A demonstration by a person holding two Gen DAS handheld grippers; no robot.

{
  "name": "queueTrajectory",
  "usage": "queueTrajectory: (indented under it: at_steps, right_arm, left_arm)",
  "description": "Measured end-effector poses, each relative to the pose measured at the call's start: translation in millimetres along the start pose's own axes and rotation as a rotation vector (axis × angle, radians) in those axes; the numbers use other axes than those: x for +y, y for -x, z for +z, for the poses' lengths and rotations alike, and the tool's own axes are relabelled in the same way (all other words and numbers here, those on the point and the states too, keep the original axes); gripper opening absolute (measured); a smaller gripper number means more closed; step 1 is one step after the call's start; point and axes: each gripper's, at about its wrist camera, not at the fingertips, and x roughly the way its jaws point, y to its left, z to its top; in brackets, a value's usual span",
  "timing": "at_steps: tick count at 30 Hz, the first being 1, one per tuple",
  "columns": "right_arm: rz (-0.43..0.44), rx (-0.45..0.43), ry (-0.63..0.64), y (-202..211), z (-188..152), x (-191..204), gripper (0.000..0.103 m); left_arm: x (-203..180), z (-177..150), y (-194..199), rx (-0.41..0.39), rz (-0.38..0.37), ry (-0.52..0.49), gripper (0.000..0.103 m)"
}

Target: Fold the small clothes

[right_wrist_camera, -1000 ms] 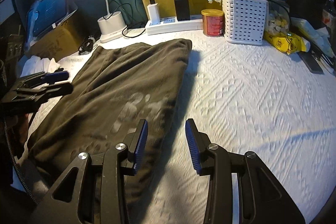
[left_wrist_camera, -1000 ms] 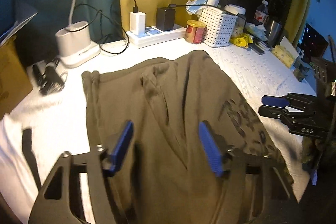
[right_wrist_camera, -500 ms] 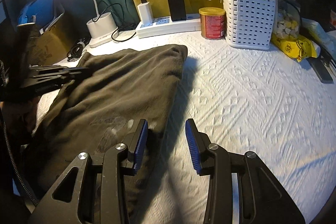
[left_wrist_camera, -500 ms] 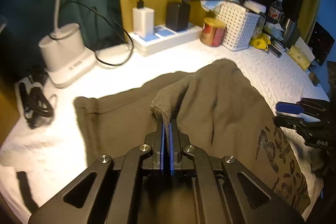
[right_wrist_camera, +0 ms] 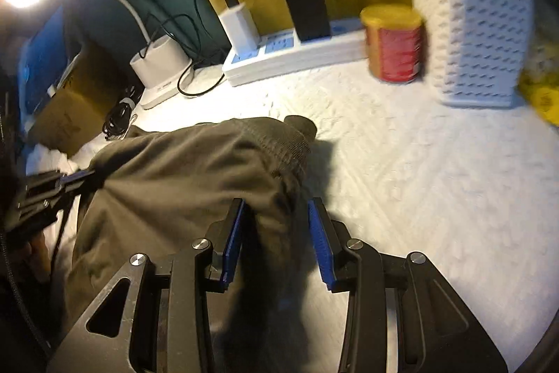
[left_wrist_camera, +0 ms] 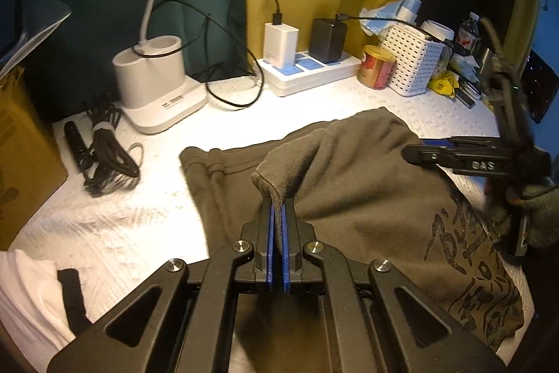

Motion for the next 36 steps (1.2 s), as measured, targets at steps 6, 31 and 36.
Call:
queueTrajectory:
  at_steps: [6, 31, 36]
  right_arm:
    - [-0.01, -0.026, -0.002, -12, 16, 10, 0.039]
    - [-0.105, -0.036, 0.101, 59, -83, 55, 0.04]
    - [-0.119, -0.03, 0.1, 73, -109, 59, 0.04]
  left_arm:
    - [21, -3, -3, 0.019, 0.004, 0.056, 0.002]
    - [-40, -85, 65, 0.069, -0.116, 0.166, 0.025]
    - [-44, -99, 82, 0.041, -0.15, 0.213, 0.067]
